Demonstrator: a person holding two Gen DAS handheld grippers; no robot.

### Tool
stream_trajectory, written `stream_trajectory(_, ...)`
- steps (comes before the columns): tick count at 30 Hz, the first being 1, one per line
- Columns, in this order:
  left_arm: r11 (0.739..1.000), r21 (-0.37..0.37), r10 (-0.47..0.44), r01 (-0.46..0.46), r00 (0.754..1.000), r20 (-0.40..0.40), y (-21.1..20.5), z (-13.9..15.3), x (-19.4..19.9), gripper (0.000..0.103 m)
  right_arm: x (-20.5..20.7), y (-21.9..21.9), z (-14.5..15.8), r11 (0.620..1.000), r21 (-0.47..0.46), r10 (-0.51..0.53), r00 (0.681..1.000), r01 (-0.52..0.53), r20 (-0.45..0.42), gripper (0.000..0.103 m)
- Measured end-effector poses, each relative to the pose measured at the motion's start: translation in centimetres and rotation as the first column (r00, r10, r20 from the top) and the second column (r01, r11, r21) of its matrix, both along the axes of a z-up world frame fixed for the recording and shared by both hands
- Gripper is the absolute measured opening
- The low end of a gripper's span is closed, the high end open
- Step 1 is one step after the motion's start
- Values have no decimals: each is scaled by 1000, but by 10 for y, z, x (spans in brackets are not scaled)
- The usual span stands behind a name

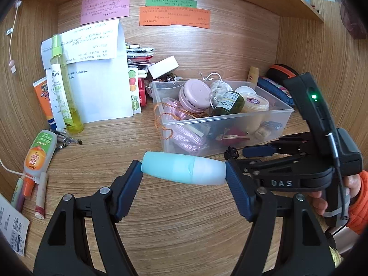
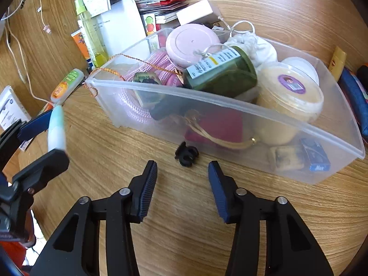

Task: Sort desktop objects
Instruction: 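Grasp the teal tube bottle with the left tool while the right tool grasps the black hair clip, then carry the teal tube bottle and black hair clip over the clear box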

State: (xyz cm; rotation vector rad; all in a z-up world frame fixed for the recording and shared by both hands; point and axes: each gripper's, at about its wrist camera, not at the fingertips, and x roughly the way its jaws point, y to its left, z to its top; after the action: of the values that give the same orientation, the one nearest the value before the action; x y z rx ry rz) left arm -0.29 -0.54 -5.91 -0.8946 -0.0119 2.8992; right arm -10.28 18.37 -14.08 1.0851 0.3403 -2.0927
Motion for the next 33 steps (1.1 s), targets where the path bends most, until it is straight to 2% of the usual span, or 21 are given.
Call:
stream_trajectory(6, 1000, 13, -4, 4, 1000, 2, -6, -3, 3, 73, 1, -12, 0, 999, 36, -30, 998, 32, -49, 30)
stream_trajectory(10, 1000, 18, -6, 6, 1000, 3, -7, -5, 4, 73, 1, -17, -1, 998, 50, -26, 997, 29, -70, 20)
stream_trajectory(16, 1000, 15, -8, 8, 1000, 5, -7, -5, 3, 73, 1, -16, -1, 999, 33, -19, 997, 21, -69, 20)
stream_trajectory(20, 1000, 7, -3, 3, 1000, 6, -5, -4, 2, 73, 10, -10, 5, 1000, 23, -7, 992, 10, -124, 20)
stream_trajectory(28, 1000, 0, 3, -3, 1000, 9, 2, 1, -3, 73, 24, 13, 16, 1000, -6, -12, 982, 11, -189, 20)
stream_trajectory(33, 1000, 0, -5, 5, 1000, 20, 12, -1, -7, 73, 25, 35, 22, 999, -38, -20, 982, 13, -186, 20)
